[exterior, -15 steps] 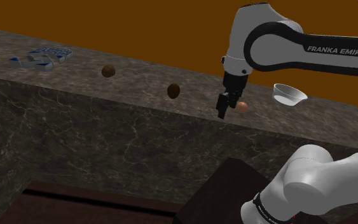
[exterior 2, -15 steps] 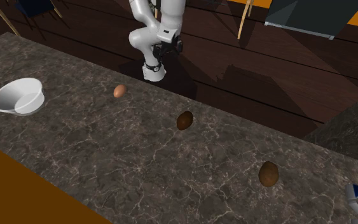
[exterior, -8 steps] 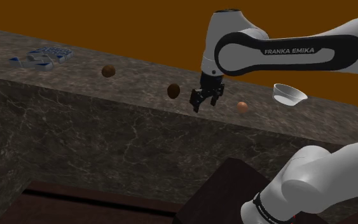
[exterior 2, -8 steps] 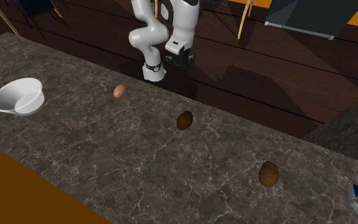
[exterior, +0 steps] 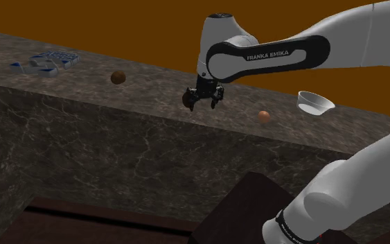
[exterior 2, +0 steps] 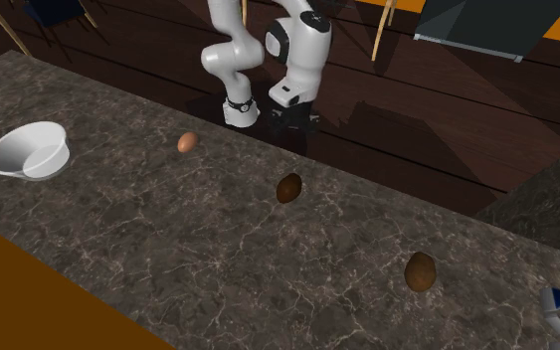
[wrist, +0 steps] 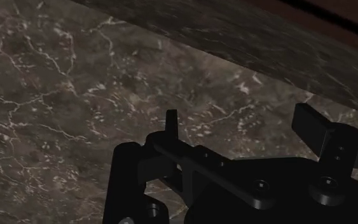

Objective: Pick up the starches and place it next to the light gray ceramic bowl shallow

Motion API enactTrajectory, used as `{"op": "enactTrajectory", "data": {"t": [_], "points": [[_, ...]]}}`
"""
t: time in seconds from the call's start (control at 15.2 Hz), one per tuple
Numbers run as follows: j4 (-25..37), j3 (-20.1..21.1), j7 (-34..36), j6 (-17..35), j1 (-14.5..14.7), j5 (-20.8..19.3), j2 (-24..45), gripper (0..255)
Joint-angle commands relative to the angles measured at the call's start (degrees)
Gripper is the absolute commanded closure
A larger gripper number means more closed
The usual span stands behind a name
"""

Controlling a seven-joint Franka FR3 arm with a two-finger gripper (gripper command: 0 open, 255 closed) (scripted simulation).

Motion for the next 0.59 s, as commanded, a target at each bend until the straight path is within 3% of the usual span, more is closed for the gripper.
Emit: {"op": "enactTrajectory", "data": {"t": [0.0,0.53], "points": [[3.1,0.6,5.1,1.7,-1.0,-2.0,3.7,0],[16.2,0.5,21.8,4.3,-2.8,-10.4,16.7,0]]}}
